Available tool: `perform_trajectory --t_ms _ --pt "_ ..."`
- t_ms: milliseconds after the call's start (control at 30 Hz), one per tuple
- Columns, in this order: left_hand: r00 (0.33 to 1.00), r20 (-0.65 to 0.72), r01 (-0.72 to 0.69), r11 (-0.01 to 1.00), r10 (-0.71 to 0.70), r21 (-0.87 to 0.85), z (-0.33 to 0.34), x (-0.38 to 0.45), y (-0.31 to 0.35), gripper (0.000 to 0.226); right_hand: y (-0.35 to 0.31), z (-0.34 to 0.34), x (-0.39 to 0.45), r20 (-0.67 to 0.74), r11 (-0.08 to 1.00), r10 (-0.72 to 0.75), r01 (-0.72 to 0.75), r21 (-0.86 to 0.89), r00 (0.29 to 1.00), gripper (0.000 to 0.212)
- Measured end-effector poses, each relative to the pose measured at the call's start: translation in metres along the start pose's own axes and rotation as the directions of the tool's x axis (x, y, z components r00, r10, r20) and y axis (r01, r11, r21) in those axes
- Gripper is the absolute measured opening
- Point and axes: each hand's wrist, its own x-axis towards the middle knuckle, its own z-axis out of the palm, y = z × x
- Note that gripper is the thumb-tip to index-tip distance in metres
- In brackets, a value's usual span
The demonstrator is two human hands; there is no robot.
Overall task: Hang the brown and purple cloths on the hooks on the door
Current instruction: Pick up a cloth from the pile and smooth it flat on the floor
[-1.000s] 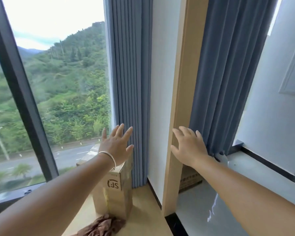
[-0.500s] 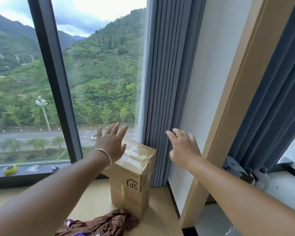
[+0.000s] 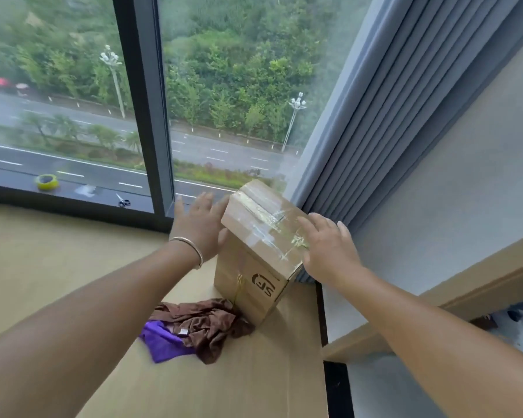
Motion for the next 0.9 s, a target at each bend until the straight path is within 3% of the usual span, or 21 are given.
perform_trajectory --t_ms 300,533,767,900 --pt "0.939 0.262 0.213 0.975 -0.222 0.064 0.147 -0.067 -0.069 0.07 -0.055 0.154 0.025 0.305 0.981 -0.194 0.18 0.073 0.933 0.068" --pt "0.781 0.506 0.332 0.93 -0.365 0.158 0.278 -0.156 -0.071 0.067 -0.074 0.307 0.022 0.517 0.945 -0.324 0.3 0.132 0.792 0.071" --pt "0.666 0.639 0.404 0.906 -0.386 0.126 0.421 -0.227 -0.038 0.066 -0.076 0.465 0.022 0.636 0.901 -0.395 0.416 0.126 0.663 0.068" --pt "0.663 0.661 0.395 0.914 -0.351 0.089 0.507 -0.247 -0.026 0.067 -0.079 0.55 0.022 0.65 0.878 -0.424 0.461 0.125 0.631 0.068"
